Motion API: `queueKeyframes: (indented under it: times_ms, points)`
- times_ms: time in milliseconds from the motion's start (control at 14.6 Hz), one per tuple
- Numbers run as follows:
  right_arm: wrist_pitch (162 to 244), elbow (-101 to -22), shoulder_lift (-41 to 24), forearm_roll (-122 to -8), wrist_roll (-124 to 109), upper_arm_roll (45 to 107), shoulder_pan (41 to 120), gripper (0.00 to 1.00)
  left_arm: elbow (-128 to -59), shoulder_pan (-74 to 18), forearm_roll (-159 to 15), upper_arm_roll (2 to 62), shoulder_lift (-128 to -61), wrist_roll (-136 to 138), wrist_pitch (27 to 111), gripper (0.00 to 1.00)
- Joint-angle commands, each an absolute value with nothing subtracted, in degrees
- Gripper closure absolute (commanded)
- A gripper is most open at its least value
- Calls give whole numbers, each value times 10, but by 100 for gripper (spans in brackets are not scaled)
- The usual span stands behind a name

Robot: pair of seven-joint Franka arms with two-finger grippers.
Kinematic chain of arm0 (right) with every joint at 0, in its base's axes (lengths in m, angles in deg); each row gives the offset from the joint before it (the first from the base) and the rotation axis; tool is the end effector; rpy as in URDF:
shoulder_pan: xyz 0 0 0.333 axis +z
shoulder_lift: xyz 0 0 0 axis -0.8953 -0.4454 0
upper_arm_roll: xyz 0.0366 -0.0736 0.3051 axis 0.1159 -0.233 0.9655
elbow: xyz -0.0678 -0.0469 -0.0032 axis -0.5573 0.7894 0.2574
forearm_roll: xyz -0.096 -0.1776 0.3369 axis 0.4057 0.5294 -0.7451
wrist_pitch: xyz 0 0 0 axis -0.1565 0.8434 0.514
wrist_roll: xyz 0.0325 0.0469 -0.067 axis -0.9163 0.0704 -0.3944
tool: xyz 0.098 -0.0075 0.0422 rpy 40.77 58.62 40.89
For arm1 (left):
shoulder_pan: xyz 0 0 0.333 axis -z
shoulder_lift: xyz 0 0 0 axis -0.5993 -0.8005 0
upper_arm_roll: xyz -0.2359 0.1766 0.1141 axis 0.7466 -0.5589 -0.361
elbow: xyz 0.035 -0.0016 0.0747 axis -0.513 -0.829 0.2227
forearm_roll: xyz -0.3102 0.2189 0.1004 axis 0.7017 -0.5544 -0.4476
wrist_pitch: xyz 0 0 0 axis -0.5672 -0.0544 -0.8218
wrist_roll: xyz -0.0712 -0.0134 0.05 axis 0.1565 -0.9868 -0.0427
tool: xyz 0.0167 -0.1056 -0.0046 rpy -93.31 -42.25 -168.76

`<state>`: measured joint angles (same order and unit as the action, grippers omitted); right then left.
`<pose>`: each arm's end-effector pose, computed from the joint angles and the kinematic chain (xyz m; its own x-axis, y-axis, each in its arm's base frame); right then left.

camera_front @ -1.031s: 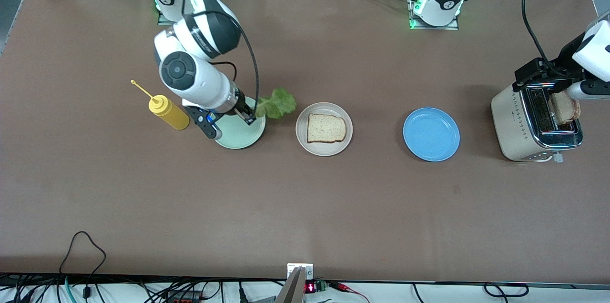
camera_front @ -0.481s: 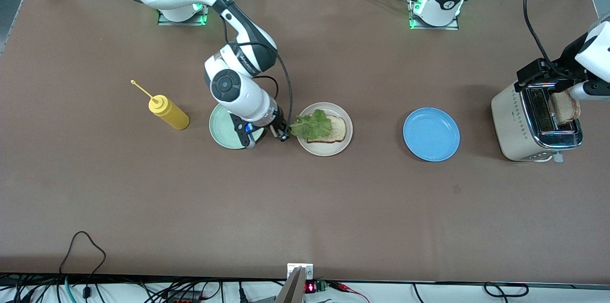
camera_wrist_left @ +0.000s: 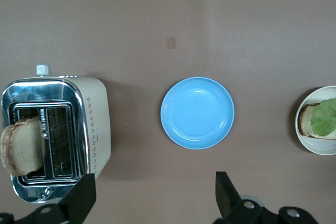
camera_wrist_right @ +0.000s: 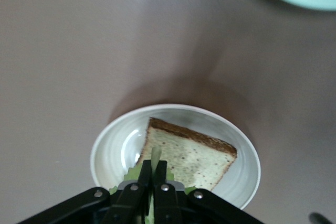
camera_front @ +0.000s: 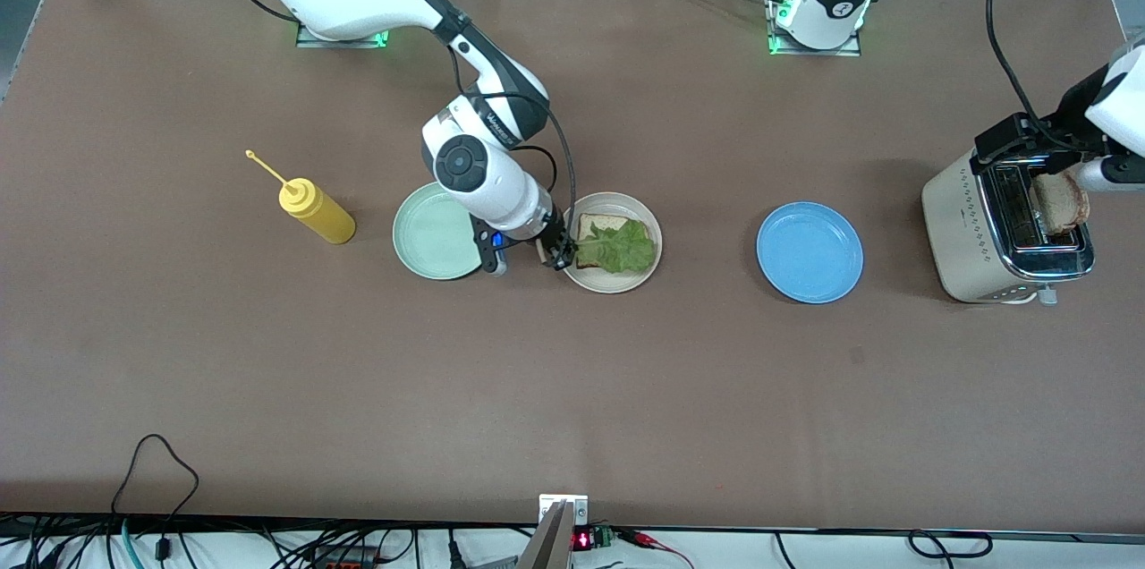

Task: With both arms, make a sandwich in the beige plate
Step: 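Lay the lettuce on the bread and open the right gripper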

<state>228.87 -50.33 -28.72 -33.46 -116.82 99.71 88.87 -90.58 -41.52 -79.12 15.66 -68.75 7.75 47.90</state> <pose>0.5563 0.4705 0.2421 0.3187 -0.8909 -0.3235 -0.9477 -0.3054 -0.0926 0.5588 0.0242 0.5824 0.9986 0.0512 -0.0125 0.0516 -0.9980 0.0361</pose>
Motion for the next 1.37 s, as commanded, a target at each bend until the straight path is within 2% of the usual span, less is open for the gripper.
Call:
queueKeyframes:
  times_ms: [0, 69, 137, 206, 275, 481, 618, 893, 1306]
  points:
    - [2301, -491, -308, -340, -1178, 995, 903, 70, -910, -431, -788, 157, -688, 81, 477, 0]
    - [2313, -493, -311, -338, -1172, 995, 904, 65, -910, -432, -788, 158, -688, 81, 477, 0]
    - [2321, -494, -314, -335, -1168, 995, 904, 45, -909, -432, -788, 164, -687, 81, 476, 0]
    - [2321, -495, -314, -333, -1165, 994, 904, 29, -908, -431, -788, 165, -687, 81, 476, 0]
    - [2319, -495, -313, -333, -1165, 994, 903, 0, -907, -431, -788, 165, -687, 81, 476, 0]
    - [2304, -496, -295, -333, -1144, 993, 897, 0, -907, -431, -788, 165, -687, 81, 475, 0]
    - [2260, -496, -263, -334, -1128, 993, 883, 0, -906, -429, -789, 166, -687, 81, 477, 0]
    - [2121, -497, -175, -341, -1025, 993, 833, 0, -909, -425, -790, 168, -682, 81, 489, 0]
    - [1986, -513, -80, -341, -762, 992, 732, 0, -906, -426, -790, 187, -680, 82, 478, 0]
